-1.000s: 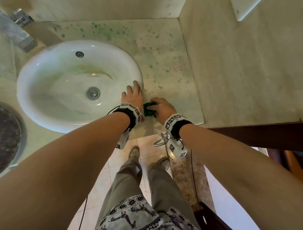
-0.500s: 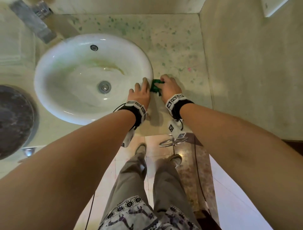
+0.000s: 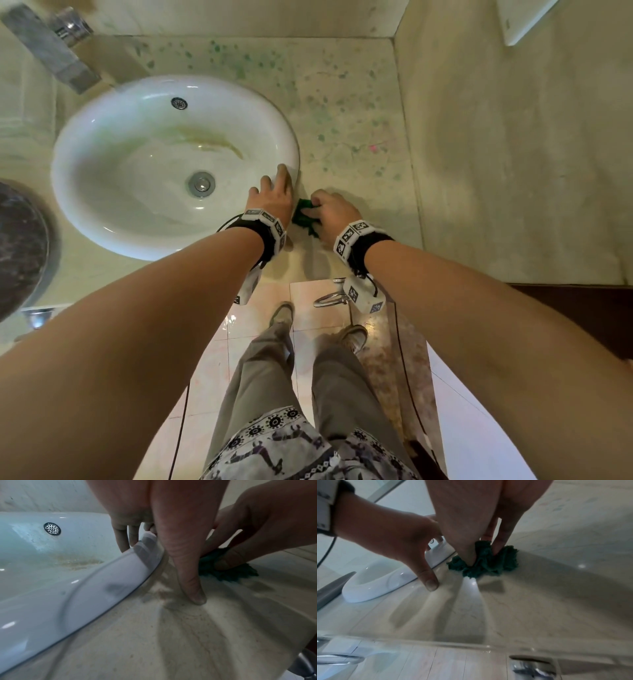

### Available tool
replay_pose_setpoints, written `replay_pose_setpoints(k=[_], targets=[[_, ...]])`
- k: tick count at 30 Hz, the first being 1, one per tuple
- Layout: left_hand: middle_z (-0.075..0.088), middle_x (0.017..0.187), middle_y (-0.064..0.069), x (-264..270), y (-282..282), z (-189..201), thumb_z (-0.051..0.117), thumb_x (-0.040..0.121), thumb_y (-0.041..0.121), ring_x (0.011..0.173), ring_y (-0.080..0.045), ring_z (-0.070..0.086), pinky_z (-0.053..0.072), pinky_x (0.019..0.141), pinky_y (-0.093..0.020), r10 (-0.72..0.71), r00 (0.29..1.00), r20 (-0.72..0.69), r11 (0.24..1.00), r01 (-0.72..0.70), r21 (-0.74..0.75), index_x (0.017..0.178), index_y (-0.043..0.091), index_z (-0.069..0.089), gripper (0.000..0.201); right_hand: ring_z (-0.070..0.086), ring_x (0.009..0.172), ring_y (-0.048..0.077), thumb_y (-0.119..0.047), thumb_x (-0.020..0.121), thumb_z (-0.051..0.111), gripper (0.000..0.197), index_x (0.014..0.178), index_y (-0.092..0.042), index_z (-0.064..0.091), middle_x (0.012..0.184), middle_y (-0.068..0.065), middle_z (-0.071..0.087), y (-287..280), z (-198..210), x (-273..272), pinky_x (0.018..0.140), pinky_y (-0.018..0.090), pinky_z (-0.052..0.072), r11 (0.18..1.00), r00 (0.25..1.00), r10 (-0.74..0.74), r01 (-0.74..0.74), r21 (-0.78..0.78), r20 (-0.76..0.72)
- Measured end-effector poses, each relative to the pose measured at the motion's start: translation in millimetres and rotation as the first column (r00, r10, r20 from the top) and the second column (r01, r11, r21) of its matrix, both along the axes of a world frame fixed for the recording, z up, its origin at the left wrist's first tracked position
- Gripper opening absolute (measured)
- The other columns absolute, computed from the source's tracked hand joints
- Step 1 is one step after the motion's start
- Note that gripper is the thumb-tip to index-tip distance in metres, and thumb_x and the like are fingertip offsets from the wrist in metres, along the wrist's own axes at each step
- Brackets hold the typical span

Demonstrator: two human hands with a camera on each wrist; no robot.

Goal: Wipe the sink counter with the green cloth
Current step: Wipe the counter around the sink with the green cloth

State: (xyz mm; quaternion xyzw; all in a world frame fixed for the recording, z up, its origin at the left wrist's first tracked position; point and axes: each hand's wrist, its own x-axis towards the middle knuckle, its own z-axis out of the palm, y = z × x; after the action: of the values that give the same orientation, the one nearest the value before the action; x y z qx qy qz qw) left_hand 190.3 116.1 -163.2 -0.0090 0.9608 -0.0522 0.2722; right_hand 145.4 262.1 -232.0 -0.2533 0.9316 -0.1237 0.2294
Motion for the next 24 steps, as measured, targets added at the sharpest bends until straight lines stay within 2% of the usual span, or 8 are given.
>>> replay_pose_setpoints(k=[4,8,10,13,16,18,20,24], targets=[[0.007,0.152,-0.016,1.6,1.3,0.4,0.089,0.042,0.063,0.115,-0.034,0.04,0.046,0.087,-0.039,0.0,1.0,-0.015,1.0,0.0,-0.012,0.149,-0.005,0.014,0.148,0.057,0.082,0.025,-0.039,0.089,0.055,0.015,0.099,-0.029,0.054,0.103,0.002,0.053,18.5,-1.7,6.9,0.065,0.026,0.041,0.999,1.0,-0.001,0.0,-0.04,-0.019],[0.009,0.151,-0.018,3.6,1.4,0.1,0.09,0.038,0.061,0.112,-0.034,0.041,0.046,0.084,-0.039,0.0,1.0,-0.01,1.0,0.0,-0.011,0.148,-0.006,0.015,0.149,0.052,0.102,0.025,-0.025,0.09,0.058,0.027,0.115,-0.026,0.066,0.117,0.003,0.057,41.4,-1.1,-7.5,0.079,0.033,0.049,0.998,0.995,-0.042,0.039,-0.039,-0.09],[0.011,0.15,-0.018,4.5,0.5,0.0,0.09,0.037,0.061,0.111,-0.034,0.042,0.046,0.083,-0.039,-0.003,1.0,-0.008,1.0,0.003,-0.009,0.147,-0.005,0.018,0.147,0.055,0.1,0.026,-0.028,0.09,0.057,0.026,0.114,-0.024,0.066,0.115,0.005,0.057,54.3,-3.3,-20.0,0.079,0.03,0.048,0.981,0.979,-0.188,0.184,-0.067,-0.074],[0.012,0.15,-0.017,4.9,0.2,0.7,0.09,0.038,0.059,0.111,-0.033,0.042,0.046,0.082,-0.039,-0.002,1.0,-0.016,1.0,0.002,-0.01,0.146,-0.003,0.021,0.143,0.056,0.081,0.023,-0.034,0.092,0.053,0.022,0.108,-0.019,0.06,0.108,0.006,0.053,66.5,-0.1,-37.2,0.068,0.025,0.042,0.876,0.883,-0.47,0.466,-0.124,0.001],[0.011,0.151,-0.016,4.3,1.7,3.2,0.09,0.041,0.058,0.113,-0.033,0.042,0.045,0.083,-0.038,0.003,1.0,-0.027,1.0,-0.003,-0.008,0.147,-0.003,0.018,0.143,0.052,0.073,0.022,-0.031,0.093,0.055,0.018,0.105,-0.017,0.055,0.106,0.006,0.047,69.6,8.7,-46.2,0.069,0.028,0.046,0.702,0.72,-0.688,0.692,-0.17,0.092],[0.011,0.15,-0.016,3.8,1.8,4.0,0.091,0.041,0.058,0.113,-0.033,0.041,0.045,0.084,-0.038,0.007,1.0,-0.028,1.0,-0.007,-0.001,0.147,-0.004,0.017,0.143,0.05,0.068,0.019,-0.029,0.092,0.056,0.015,0.101,-0.017,0.054,0.104,0.006,0.043,66.0,10.6,-45.4,0.072,0.029,0.046,0.618,0.651,-0.743,0.756,-0.214,0.156],[0.012,0.15,-0.016,3.4,1.6,3.4,0.09,0.04,0.059,0.112,-0.033,0.042,0.046,0.084,-0.038,0.008,1.0,-0.023,1.0,-0.008,-0.005,0.147,-0.004,0.018,0.144,0.047,0.066,0.013,-0.028,0.093,0.056,0.015,0.101,-0.015,0.054,0.103,0.006,0.042,63.6,9.9,-37.6,0.067,0.024,0.039,0.652,0.687,-0.713,0.723,-0.228,0.141],[0.011,0.149,-0.017,3.2,0.8,3.1,0.091,0.038,0.06,0.11,-0.033,0.042,0.046,0.082,-0.039,0.008,1.0,-0.006,1.0,-0.008,-0.011,0.147,-0.004,0.019,0.145,0.046,0.076,0.016,-0.032,0.093,0.055,0.018,0.104,-0.018,0.058,0.108,0.008,0.05,64.2,7.9,-12.6,0.062,0.019,0.031,0.807,0.833,-0.548,0.551,-0.212,0.079]])
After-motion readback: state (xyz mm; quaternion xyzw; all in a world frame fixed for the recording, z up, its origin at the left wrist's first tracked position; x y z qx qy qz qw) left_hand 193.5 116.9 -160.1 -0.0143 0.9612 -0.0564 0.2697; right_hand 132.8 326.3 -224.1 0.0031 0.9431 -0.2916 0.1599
